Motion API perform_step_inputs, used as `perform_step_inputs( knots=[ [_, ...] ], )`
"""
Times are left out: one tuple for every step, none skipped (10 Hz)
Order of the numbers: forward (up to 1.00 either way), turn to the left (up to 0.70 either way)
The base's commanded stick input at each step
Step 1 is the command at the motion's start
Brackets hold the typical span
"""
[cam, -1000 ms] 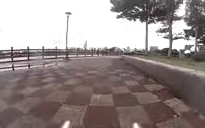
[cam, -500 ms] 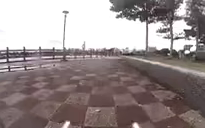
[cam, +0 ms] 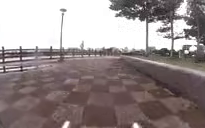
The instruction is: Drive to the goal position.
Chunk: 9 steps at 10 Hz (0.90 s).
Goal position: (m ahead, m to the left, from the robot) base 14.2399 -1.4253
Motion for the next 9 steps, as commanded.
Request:
perform_step_inputs(
  knots=[
    [0.7,0.35],
    [0.7,0.21],
    [0.7,0.02],
    [0.7,0.0],
    [0.7,0.0],
    [0.7,0.0],
    [0.7,0.0],
    [0.7,0.0],
    [0.7,0.0]
  ],
)
